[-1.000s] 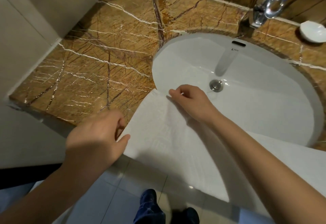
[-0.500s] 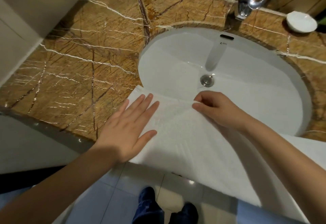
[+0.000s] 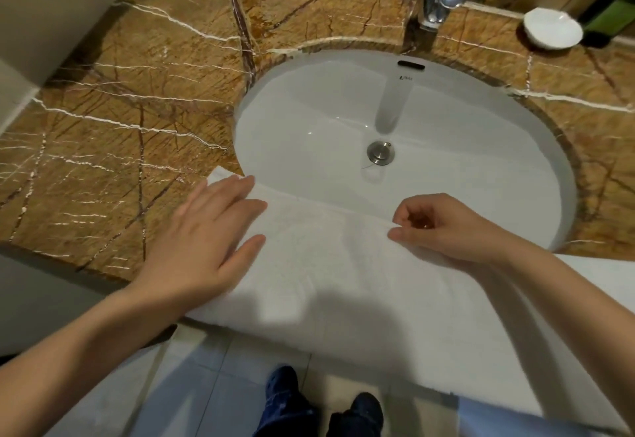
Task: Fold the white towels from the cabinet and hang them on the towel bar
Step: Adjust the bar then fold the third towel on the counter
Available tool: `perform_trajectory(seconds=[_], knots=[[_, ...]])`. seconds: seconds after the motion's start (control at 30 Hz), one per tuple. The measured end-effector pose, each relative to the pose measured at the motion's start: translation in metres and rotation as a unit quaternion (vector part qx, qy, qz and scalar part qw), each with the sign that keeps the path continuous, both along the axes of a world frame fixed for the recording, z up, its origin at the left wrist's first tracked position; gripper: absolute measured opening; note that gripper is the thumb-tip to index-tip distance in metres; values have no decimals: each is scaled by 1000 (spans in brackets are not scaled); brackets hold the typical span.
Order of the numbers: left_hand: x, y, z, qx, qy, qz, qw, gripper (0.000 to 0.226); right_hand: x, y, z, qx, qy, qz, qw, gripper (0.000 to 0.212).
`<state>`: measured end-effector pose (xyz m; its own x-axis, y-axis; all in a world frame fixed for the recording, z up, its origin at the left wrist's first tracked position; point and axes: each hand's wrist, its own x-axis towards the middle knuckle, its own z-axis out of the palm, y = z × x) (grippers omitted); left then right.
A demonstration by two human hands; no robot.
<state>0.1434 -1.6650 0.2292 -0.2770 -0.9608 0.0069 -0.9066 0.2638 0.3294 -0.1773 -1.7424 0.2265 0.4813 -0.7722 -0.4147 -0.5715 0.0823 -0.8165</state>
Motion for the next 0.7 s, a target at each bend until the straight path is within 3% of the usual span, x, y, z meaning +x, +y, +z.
perform_trajectory(seconds=[0.1, 0.2, 0.33, 0.53, 0.7], knots=[[-24, -30, 5, 0, 41, -47, 998, 38, 2, 3, -1, -61, 14, 13, 998, 25], [-48, -61, 3, 105, 88, -101, 985, 33, 2, 5, -1, -96, 36, 32, 994, 23], [-60, -85, -7, 218, 138, -99, 961, 20, -10, 6, 0, -76, 54, 42, 995, 19], [-51, -85, -15, 177, 159, -81, 968, 25, -44, 5, 2, -114, 105, 28, 988, 21], [-47, -72, -19, 92, 155, -66, 982, 29, -54, 3, -2, -134, 78, -23, 988, 33]])
